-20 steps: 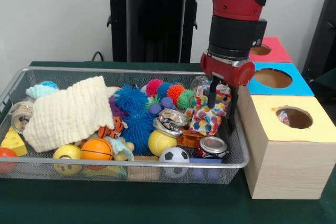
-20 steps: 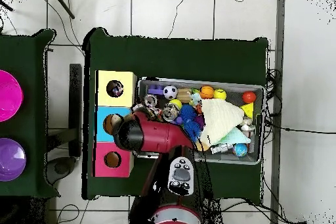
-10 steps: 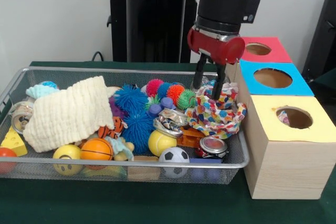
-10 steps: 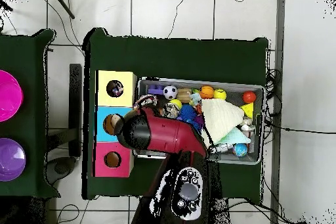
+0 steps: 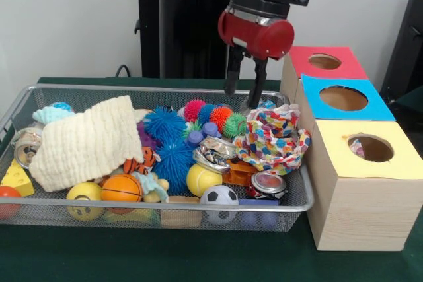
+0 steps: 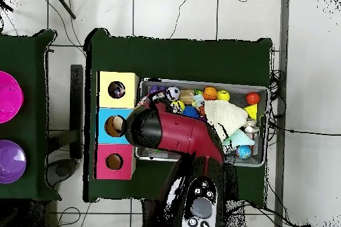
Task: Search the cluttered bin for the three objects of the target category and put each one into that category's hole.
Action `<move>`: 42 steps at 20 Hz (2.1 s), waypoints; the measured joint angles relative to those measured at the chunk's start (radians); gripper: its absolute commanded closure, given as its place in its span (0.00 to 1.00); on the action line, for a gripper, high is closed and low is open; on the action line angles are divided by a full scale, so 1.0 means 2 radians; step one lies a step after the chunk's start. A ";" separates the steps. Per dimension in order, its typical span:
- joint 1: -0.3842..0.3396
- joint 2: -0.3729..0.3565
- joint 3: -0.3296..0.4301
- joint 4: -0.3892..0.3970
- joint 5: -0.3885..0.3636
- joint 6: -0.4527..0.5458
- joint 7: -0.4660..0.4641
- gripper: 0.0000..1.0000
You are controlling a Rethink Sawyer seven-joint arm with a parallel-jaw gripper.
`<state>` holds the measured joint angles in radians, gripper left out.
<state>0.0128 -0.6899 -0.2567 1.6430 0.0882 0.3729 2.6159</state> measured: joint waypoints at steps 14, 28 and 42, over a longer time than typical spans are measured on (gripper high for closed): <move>-0.022 -0.155 -0.007 -0.005 0.000 0.122 0.000 0.00; -0.022 -0.128 0.009 -0.061 -0.001 0.164 0.000 0.00; -0.029 -0.123 0.022 -0.052 0.008 0.131 0.000 0.00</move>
<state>-0.0459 -0.9352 -0.2134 1.5397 0.1042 0.6344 2.6159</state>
